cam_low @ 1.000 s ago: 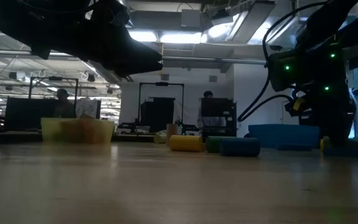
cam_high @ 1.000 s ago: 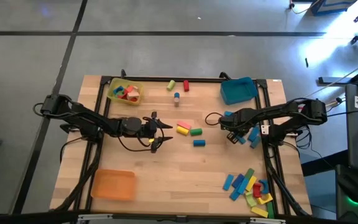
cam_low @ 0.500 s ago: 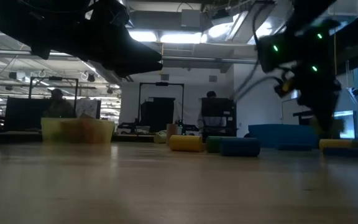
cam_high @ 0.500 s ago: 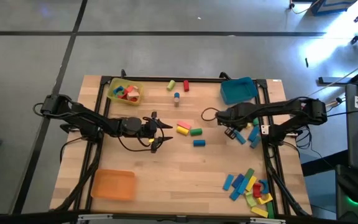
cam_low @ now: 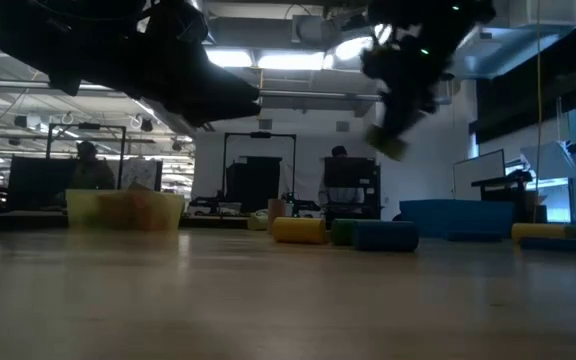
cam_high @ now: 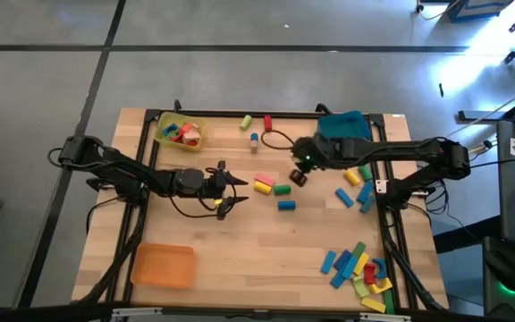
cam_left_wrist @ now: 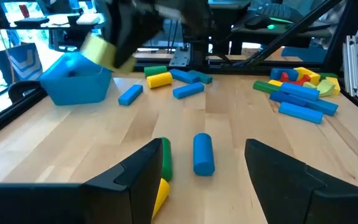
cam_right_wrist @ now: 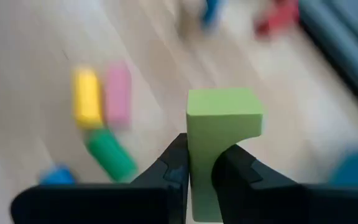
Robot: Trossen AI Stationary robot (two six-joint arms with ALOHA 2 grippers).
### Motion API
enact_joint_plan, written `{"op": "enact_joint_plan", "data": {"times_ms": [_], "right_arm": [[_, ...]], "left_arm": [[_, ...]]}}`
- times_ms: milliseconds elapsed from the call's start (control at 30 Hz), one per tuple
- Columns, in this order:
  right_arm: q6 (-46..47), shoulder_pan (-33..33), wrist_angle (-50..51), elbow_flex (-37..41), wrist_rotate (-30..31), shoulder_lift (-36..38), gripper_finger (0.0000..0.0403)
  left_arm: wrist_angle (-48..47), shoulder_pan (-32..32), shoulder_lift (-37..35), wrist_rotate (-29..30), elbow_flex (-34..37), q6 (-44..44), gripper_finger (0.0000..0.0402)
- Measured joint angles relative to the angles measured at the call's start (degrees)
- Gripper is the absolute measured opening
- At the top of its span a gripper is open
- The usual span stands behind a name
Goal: Sort blocks by size
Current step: Put the light green arch block into the yellow bin
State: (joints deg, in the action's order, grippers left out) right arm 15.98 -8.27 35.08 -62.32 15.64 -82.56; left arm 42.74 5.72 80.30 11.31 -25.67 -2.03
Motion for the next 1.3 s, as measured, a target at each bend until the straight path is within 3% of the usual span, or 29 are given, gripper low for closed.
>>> {"op": "enact_joint_plan", "data": {"times_ms": [300, 500, 633, 933, 1300], "right_arm": [[-12.9, -0.4, -29.0, 0.2, -1.3, -4.7, 0.0054], [-14.8, -2.8, -45.2, 0.0, -7.9, -12.1, 0.0054], [-14.8, -4.2, -50.2, -3.7, -10.8, -18.3, 0.0054], [-14.9, -5.8, -51.8, -23.2, -14.2, -35.6, 0.0056], [-14.5, -7.3, -51.7, -54.7, -14.0, -58.2, 0.0057]], "left_arm": [[-10.2, 0.6, -7.4, 0.5, 0.0, -3.5, 0.0211], [-25.8, 1.1, -17.7, 1.8, -0.9, -7.1, 0.0211], [-35.3, 1.1, -26.8, 4.1, -3.9, -7.8, 0.0211], [-39.2, 0.4, -42.6, 6.1, -5.6, -7.2, 0.0211], [-39.0, -0.2, -49.7, 6.6, -5.6, -6.7, 0.0211]]}}
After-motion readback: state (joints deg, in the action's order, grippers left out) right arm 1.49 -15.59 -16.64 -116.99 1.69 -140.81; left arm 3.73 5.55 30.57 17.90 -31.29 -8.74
